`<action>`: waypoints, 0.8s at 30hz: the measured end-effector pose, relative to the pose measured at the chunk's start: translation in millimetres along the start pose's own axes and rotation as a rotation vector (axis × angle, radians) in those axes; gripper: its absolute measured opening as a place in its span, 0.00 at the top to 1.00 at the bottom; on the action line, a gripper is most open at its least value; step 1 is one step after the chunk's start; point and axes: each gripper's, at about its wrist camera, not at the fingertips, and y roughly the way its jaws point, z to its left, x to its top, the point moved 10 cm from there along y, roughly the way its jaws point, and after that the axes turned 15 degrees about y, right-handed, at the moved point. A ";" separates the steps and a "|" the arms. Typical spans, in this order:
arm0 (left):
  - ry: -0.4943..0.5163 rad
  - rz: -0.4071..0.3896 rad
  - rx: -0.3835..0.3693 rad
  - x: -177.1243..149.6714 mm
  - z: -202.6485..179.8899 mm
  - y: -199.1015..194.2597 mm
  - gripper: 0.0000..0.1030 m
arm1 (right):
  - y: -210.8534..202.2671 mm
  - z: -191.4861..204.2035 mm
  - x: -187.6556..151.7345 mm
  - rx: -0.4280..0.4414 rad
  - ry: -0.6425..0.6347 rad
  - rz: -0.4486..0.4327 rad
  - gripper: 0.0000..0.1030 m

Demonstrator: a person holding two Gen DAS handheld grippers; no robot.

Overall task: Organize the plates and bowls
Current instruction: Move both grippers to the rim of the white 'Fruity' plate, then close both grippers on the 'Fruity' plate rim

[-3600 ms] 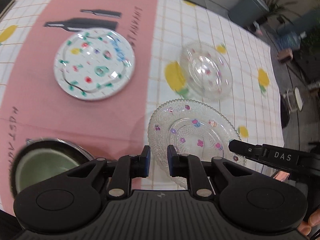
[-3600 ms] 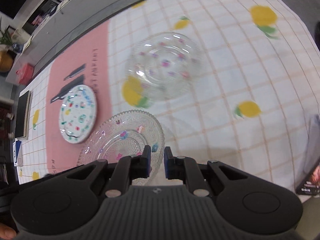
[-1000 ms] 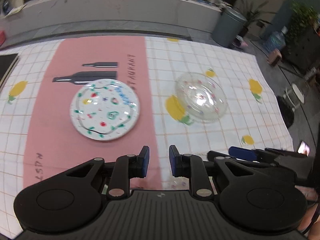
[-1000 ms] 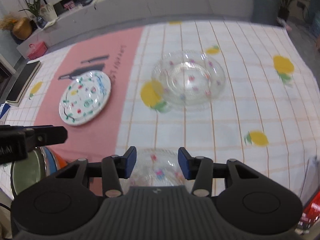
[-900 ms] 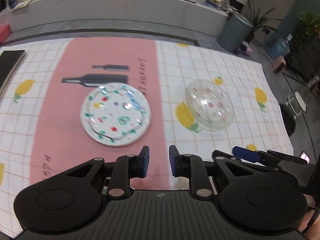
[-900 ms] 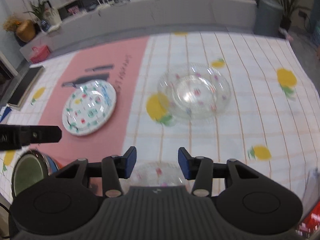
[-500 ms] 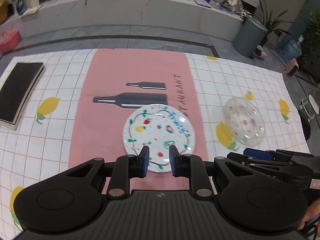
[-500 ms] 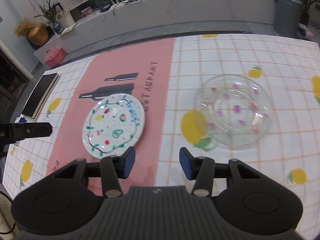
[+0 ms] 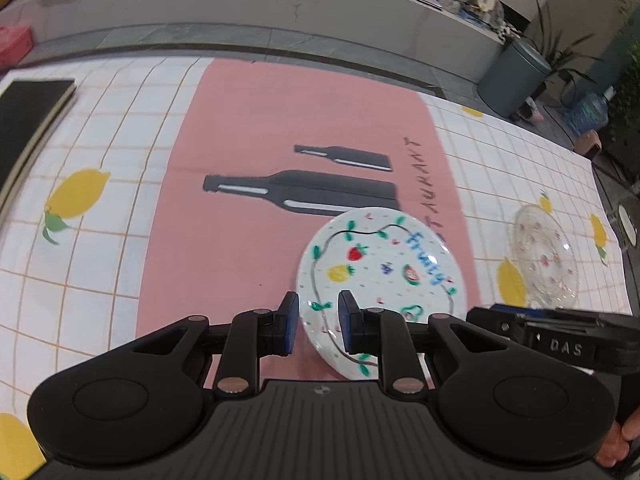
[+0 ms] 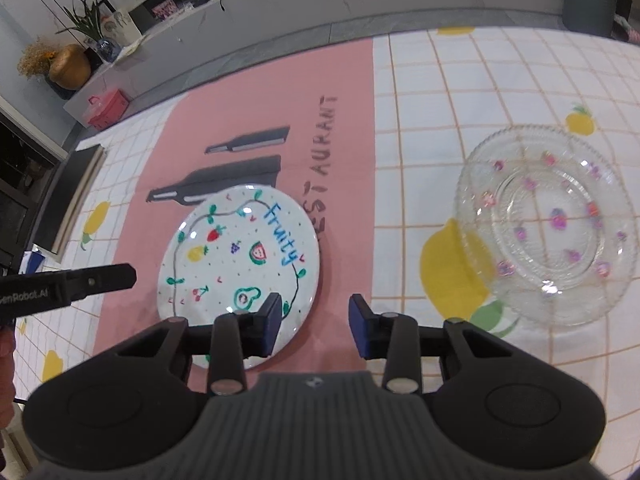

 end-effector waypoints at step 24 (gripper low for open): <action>-0.112 -0.012 -0.036 -12.6 11.9 33.2 0.84 | 20.5 8.9 -1.0 -0.001 0.019 0.019 0.86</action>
